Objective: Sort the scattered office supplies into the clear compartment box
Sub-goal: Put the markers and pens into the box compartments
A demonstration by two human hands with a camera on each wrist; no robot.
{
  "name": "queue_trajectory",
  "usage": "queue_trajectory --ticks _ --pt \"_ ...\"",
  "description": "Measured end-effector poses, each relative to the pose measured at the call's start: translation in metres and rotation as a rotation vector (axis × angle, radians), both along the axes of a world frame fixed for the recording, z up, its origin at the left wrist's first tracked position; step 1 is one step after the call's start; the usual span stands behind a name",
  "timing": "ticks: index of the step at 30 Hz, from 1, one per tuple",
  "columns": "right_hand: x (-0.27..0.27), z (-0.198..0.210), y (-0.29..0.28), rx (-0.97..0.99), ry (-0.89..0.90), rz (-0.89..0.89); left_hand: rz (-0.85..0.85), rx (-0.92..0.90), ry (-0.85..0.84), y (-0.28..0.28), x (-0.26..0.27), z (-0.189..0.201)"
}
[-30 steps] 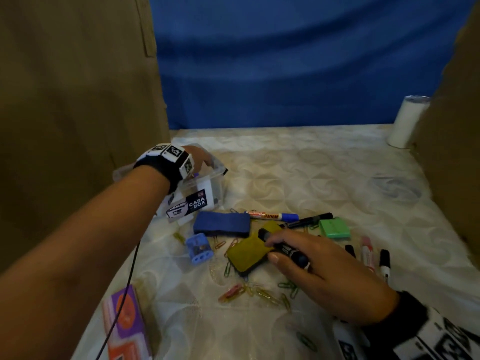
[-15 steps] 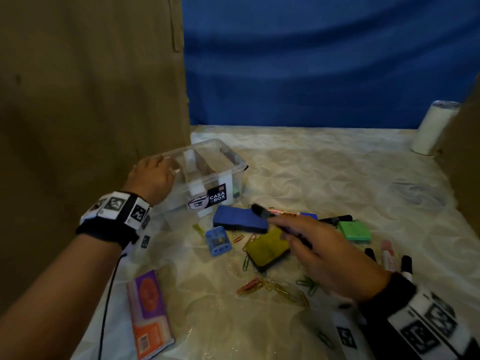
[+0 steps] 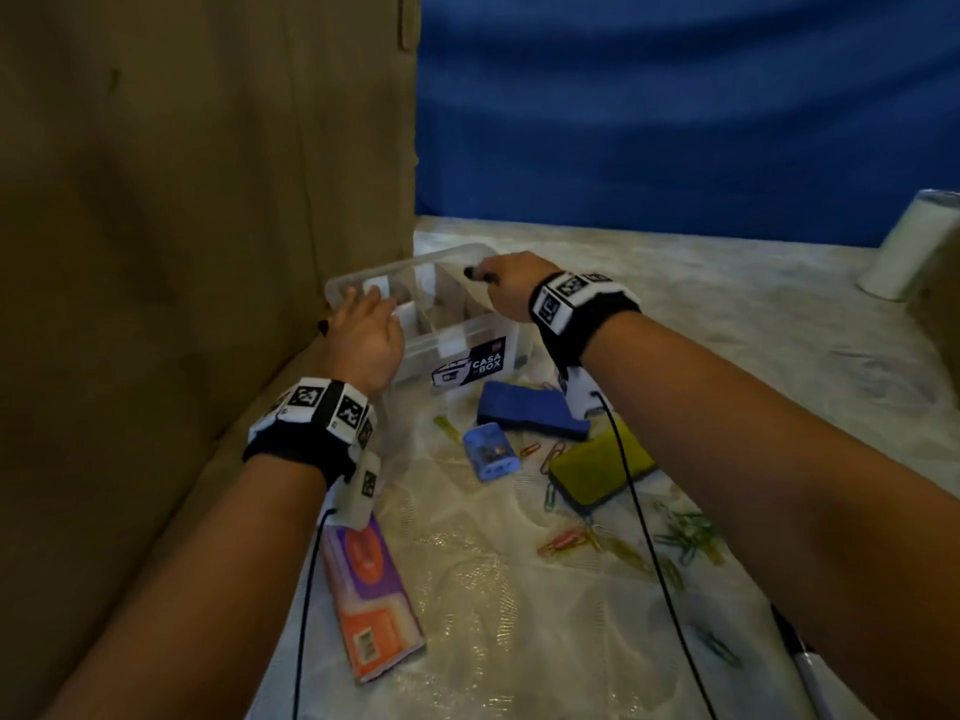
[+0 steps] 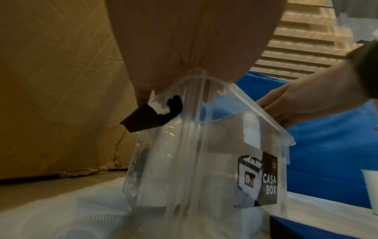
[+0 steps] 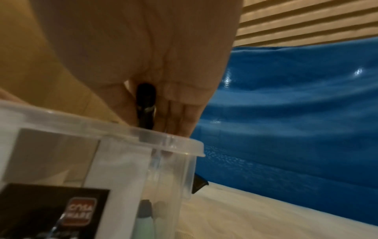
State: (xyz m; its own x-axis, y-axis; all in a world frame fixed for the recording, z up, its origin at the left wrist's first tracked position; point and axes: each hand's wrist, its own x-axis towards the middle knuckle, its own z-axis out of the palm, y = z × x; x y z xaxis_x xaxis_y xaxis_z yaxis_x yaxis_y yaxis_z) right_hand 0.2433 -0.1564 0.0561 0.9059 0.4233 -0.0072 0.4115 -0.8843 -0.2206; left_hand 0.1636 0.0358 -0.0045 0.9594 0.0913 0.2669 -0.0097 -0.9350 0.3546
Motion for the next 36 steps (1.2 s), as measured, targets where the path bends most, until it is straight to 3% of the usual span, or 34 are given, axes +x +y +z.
queue_trajectory --ticks 3,8,10,13,16,19,23,26,31,34,36 --pt "0.016 -0.009 0.012 -0.174 0.054 0.038 0.015 -0.031 0.011 -0.002 -0.003 0.002" --pt "0.021 -0.014 0.017 -0.229 0.074 0.050 0.024 -0.031 0.004 -0.002 -0.002 0.000" --pt "0.010 -0.009 0.011 -0.133 0.053 0.050 0.024 -0.031 -0.018 -0.002 -0.003 -0.002" --pt "-0.016 -0.005 -0.008 0.173 -0.031 0.010 0.014 -0.027 -0.026 0.000 0.000 -0.005" --pt "-0.050 -0.015 -0.038 0.355 -0.190 0.011 0.011 -0.039 -0.052 0.000 0.002 -0.005" --pt "-0.093 -0.029 -0.065 0.375 -0.240 0.038 0.015 -0.039 -0.014 -0.003 0.000 -0.002" --pt "-0.136 -0.042 -0.092 0.325 -0.107 0.044 0.059 0.000 0.045 -0.005 -0.005 0.007" --pt "-0.153 -0.043 -0.117 0.269 -0.062 0.003 0.078 0.080 -0.033 -0.025 -0.021 0.019" --pt "-0.138 -0.032 -0.181 0.153 -0.035 -0.212 -0.202 0.293 -0.261 -0.094 -0.039 0.026" --pt "-0.108 -0.034 -0.214 0.045 0.021 -0.331 -0.373 0.317 -0.206 -0.145 -0.033 0.020" --pt "-0.086 -0.038 -0.226 -0.088 0.095 -0.331 -0.442 0.365 -0.062 -0.180 -0.020 0.011"
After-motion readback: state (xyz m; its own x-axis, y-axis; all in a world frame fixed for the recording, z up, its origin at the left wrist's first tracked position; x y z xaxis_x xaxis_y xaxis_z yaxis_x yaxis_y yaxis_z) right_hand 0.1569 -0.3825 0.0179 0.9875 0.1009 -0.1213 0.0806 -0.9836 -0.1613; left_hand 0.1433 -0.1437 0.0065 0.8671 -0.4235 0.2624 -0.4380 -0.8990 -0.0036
